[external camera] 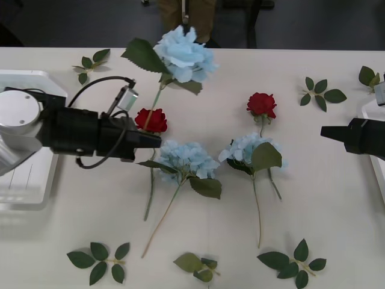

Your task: Place the red flowers into the right box and the blue flowers into the left box. If a person shows an open palm, hand one flower to the person first, then continue sorting.

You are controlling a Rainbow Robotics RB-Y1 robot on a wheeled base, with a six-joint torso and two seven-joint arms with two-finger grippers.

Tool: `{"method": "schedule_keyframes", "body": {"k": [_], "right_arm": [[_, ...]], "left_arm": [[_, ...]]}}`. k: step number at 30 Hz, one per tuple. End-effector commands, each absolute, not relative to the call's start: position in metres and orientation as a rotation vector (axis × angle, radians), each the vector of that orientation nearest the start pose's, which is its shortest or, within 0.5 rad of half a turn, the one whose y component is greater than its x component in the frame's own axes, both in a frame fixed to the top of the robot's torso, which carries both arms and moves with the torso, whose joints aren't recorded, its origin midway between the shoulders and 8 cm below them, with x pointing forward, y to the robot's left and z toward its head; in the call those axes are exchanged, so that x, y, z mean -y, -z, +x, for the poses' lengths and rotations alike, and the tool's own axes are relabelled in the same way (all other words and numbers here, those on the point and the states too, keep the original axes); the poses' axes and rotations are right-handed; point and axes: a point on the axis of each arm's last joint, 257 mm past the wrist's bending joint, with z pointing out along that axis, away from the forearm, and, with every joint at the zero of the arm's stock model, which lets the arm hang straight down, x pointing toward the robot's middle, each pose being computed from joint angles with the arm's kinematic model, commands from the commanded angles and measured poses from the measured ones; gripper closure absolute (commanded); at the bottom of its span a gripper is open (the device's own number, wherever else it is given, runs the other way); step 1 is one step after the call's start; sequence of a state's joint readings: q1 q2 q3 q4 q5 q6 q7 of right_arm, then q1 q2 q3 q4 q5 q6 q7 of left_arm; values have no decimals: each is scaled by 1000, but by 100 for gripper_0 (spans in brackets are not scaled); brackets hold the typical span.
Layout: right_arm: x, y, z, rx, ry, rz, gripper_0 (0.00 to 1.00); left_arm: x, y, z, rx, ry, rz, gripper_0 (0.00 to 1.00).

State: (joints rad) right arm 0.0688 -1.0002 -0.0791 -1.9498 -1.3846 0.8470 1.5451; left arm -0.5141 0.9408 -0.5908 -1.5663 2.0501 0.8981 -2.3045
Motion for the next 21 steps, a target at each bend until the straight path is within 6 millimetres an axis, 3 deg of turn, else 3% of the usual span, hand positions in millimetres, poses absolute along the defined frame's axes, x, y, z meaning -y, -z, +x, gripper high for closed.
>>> {"method": "schedule_keyframes", "body": {"k": [1,3,4,7,8,12,16,17,21], "right_arm": [[300,193,469,-2256,-466,-200,29],[296,196,479,-2259,-458,-182,28],[291,199,489,-2259,-454,-159,29],[279,203,512,-2266,-431,-134,28],[278,203,517,-2270,-423,-127,29],[265,211,546,-2320,-377,-77,28],[264,227,562,-2362,-306,-61,29],[260,235,566,-2368,-289,-57,29],[251,248,577,-2371,-233,-58,29]], "left_arm": [[-185,200,435,-2231,860,900,100],[-214,200,433,-2282,790,903,100],[-247,200,430,-2341,725,898,100],[-311,193,421,-2454,609,871,100],[-322,190,419,-2474,588,864,100],[-399,169,401,-2601,466,780,100],[-457,150,397,-2643,393,654,100],[-479,147,399,-2640,367,607,100],[-535,157,404,-2637,269,512,100]]}}
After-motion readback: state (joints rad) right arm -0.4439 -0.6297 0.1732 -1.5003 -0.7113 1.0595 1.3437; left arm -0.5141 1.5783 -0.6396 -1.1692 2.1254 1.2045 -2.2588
